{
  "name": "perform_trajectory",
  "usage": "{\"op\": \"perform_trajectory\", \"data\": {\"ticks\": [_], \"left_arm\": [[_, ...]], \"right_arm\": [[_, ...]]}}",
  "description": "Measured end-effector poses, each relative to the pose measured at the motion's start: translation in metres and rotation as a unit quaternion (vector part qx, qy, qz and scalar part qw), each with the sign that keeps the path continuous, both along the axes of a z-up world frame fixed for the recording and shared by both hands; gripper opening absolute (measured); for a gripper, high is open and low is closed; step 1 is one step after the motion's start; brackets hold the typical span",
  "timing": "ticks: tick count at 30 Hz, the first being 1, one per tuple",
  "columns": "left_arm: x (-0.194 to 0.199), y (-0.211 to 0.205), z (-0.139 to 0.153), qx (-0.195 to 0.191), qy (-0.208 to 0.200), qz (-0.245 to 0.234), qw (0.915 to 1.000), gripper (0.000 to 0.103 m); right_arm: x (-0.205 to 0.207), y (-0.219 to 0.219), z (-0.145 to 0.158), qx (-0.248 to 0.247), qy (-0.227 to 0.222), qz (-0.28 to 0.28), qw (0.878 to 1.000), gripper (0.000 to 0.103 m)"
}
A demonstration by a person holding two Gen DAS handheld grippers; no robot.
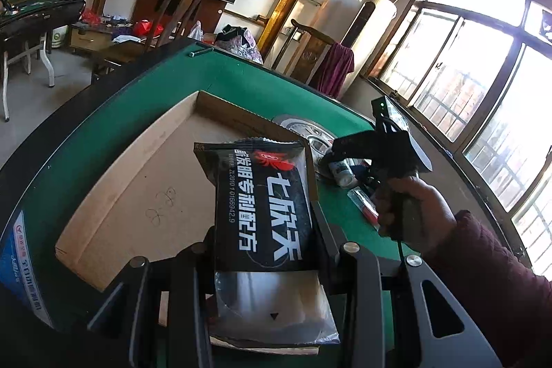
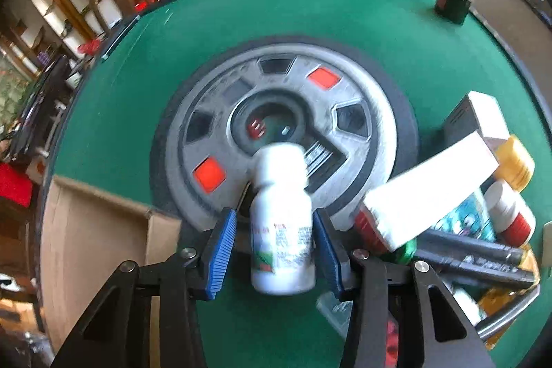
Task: Organize objects
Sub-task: 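Carry the packet to the box with left tool while right tool grasps white bottle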
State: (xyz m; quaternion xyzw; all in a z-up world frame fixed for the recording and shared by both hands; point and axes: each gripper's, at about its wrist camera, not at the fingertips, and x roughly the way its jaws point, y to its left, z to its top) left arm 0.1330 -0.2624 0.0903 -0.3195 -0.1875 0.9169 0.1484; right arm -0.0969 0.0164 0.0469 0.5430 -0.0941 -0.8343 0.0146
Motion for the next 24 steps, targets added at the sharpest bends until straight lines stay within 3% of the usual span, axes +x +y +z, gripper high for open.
{"op": "perform_trajectory", "data": {"ticks": [3, 4, 7, 17, 24], "left_arm": [[-0.001, 0.005, -0.001, -0.003, -0.003, -0.003, 1.0, 0.036], [-0.002, 0.006, -0.001, -0.002, -0.005, -0.002, 1.0, 0.036], [-0.005, 0.007, -0.004, 0.003, -0.014, 0.001, 0.9999, 0.036], [-0.016, 0.017, 0.021, -0.038, -0.001, -0.001, 0.9993, 0.036], [-0.078, 0.037, 0.026, -0.091, -0.012, -0.017, 0.9957, 0.036]], "right_arm": [[-0.001, 0.001, 0.0, 0.002, 0.0, 0.011, 1.0, 0.049], [-0.002, 0.0, -0.002, 0.008, 0.001, 0.018, 1.0, 0.041], [0.001, 0.002, -0.006, 0.006, 0.002, 0.029, 1.0, 0.037], [0.037, 0.032, 0.012, -0.135, 0.03, 0.062, 0.988, 0.037], [0.037, -0.009, 0.017, -0.235, 0.004, 0.117, 0.965, 0.038]]}}
